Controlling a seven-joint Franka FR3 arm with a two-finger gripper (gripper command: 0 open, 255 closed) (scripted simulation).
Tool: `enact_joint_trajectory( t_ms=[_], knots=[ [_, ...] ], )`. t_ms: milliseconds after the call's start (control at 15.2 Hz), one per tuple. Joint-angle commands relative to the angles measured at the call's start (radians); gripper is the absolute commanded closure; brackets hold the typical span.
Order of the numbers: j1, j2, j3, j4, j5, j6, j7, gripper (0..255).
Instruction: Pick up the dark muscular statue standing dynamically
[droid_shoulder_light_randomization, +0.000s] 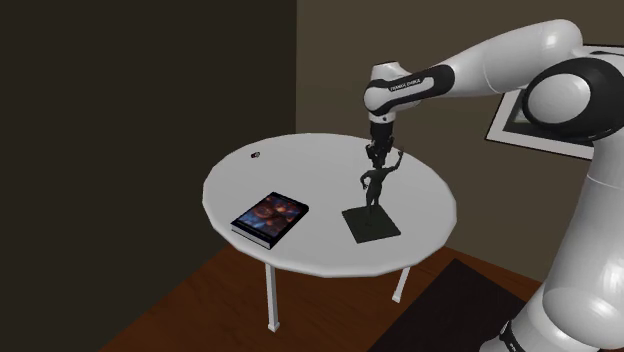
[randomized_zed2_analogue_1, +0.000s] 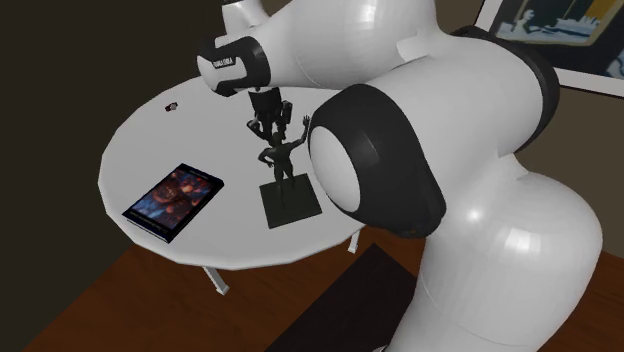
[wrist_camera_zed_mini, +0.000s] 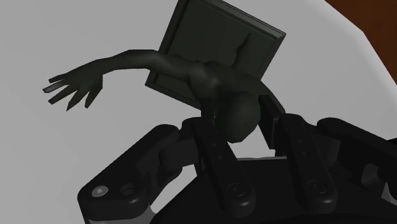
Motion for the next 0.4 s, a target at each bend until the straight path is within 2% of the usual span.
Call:
enact_joint_trajectory(
  t_ms=[0,330],
  knots=[
    [0.0,-0.005,0.0,0.023,0.0,-0.027,-0.002,255],
    [0.0,-0.013,0.0,0.055,-0.001,-0.066,-0.004,255]
  ],
)
